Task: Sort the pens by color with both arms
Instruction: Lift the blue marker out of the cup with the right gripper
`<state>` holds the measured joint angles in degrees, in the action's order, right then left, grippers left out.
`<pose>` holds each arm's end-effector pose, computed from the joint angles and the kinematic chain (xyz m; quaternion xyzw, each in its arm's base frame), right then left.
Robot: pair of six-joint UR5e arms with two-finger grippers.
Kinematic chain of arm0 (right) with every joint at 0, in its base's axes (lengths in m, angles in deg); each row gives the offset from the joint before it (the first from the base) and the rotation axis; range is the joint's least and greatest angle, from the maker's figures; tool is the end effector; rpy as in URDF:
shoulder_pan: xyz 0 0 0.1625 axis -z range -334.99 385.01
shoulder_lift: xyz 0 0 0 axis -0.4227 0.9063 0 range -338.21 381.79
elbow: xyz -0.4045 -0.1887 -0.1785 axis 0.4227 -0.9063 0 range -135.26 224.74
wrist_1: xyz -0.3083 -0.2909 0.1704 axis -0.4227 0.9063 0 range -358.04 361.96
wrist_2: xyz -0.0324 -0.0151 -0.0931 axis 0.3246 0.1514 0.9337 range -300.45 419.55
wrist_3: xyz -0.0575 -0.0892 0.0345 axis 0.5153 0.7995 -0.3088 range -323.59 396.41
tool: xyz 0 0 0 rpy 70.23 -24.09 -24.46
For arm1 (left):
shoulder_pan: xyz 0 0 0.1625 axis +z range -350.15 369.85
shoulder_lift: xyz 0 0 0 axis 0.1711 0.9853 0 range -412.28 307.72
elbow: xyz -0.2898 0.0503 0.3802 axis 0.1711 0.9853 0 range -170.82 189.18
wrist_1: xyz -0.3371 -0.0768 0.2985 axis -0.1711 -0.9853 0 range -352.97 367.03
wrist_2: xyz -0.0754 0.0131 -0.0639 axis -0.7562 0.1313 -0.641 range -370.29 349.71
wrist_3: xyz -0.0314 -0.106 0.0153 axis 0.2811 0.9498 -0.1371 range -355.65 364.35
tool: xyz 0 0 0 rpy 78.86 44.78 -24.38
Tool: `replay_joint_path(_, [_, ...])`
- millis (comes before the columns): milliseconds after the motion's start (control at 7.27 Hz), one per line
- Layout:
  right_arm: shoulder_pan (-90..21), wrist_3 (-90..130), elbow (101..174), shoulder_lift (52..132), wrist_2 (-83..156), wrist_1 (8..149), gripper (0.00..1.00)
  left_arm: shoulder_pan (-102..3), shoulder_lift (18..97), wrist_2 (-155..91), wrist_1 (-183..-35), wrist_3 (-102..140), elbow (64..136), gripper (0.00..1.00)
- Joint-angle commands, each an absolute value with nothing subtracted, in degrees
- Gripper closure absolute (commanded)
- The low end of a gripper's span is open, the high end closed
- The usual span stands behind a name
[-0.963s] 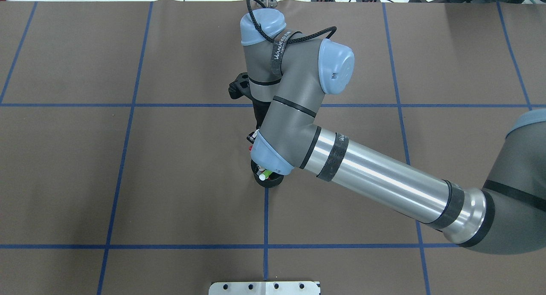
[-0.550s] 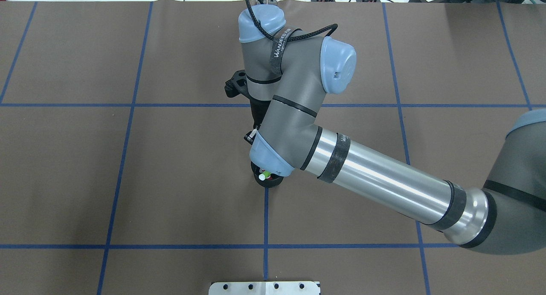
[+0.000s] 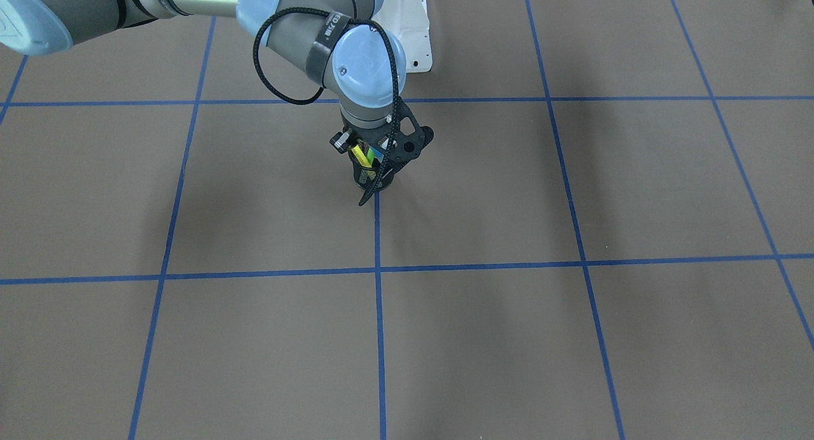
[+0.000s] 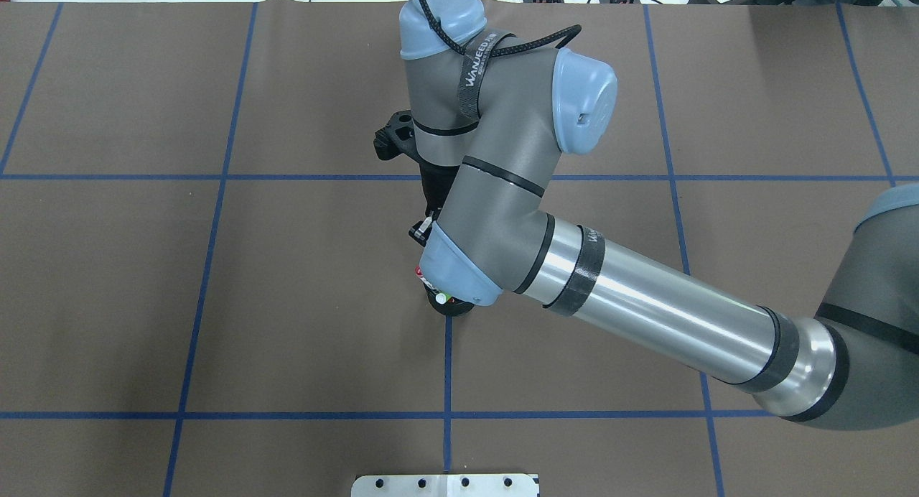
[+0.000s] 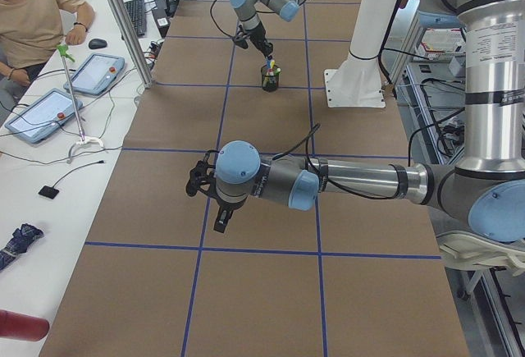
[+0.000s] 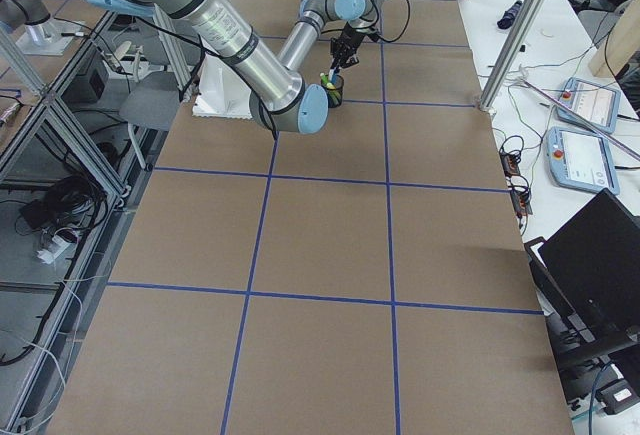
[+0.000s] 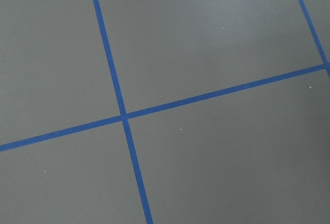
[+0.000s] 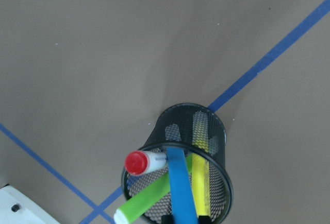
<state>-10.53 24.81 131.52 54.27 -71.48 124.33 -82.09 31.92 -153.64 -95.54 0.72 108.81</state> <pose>-0.6035 -0.5048 0.1066 -0.0382 -0.3856 -0.3980 0.8315 -0.0608 -0.5000 0.6473 0.1489 0.4376 0.0771 0.8834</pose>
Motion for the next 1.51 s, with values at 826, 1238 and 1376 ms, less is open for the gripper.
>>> replay_joint_path(826, [-19.0,7.0,149.3,55.1,-63.1,129.8,1.0,-82.1,31.9,-153.9,-96.2,0.7,108.8,0.0])
replay_joint_path(1238, [-19.8,-4.9,147.9,60.7,-52.2,114.2,1.0,-82.1,31.9,-153.9,-96.2,0.7,108.2,0.0])
replay_joint_path(1376, [-19.6,-7.8,145.8,61.6,-47.3,110.3,1.0,-82.0,31.9,-153.9,-96.2,0.7,108.1,0.0])
